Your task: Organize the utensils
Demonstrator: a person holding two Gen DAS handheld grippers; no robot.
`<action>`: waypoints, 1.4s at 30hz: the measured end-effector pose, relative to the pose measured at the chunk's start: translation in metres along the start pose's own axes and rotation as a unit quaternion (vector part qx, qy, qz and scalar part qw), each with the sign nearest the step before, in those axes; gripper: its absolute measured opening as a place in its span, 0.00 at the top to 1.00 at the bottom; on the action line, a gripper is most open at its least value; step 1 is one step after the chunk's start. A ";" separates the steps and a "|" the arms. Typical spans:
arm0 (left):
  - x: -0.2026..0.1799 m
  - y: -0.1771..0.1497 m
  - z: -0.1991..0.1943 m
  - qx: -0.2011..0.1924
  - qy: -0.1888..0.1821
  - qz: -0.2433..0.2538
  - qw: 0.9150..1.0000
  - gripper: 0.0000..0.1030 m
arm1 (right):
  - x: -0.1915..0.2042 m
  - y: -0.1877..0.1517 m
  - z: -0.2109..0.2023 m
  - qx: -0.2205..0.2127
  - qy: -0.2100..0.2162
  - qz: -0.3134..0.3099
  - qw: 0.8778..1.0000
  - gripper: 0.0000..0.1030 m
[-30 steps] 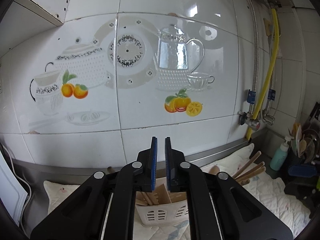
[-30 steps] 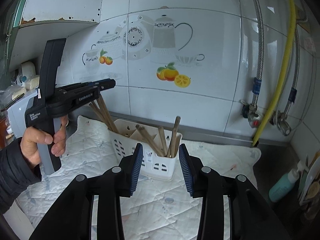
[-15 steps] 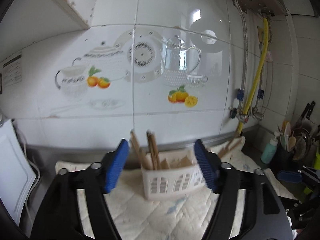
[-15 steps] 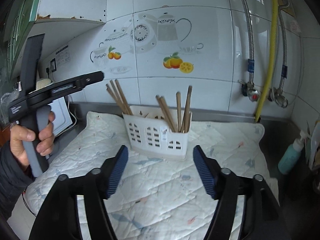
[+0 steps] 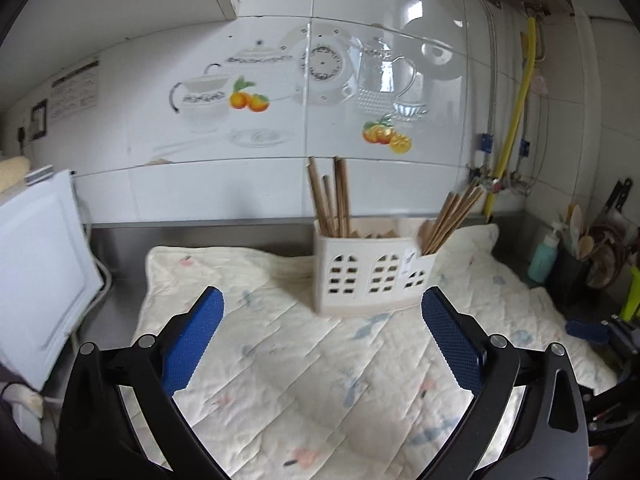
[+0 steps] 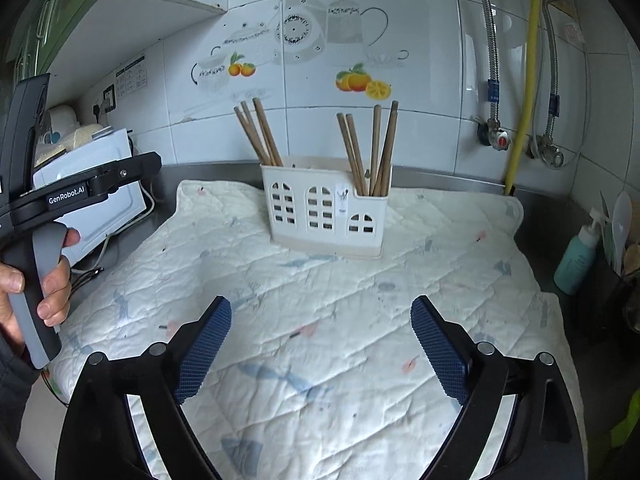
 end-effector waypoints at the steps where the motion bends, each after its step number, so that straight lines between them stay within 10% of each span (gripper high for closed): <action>1: 0.000 -0.003 -0.003 0.002 0.002 0.001 1.000 0.05 | 0.001 -0.002 -0.002 -0.001 -0.003 0.001 1.000 0.13; 42: 0.006 -0.071 -0.055 0.076 0.023 0.020 0.997 0.05 | 0.000 -0.025 -0.027 0.017 -0.045 0.032 0.998 0.09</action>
Point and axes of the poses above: each gripper's, at about its wrist camera, not at the fingertips, and z roughly the way its jaws point, x to its left, y to its top, the point moved 6 cm from there along z, roughly the way its jaws point, and after that the axes turned 12 degrees about -x, right-handed, at the moved point
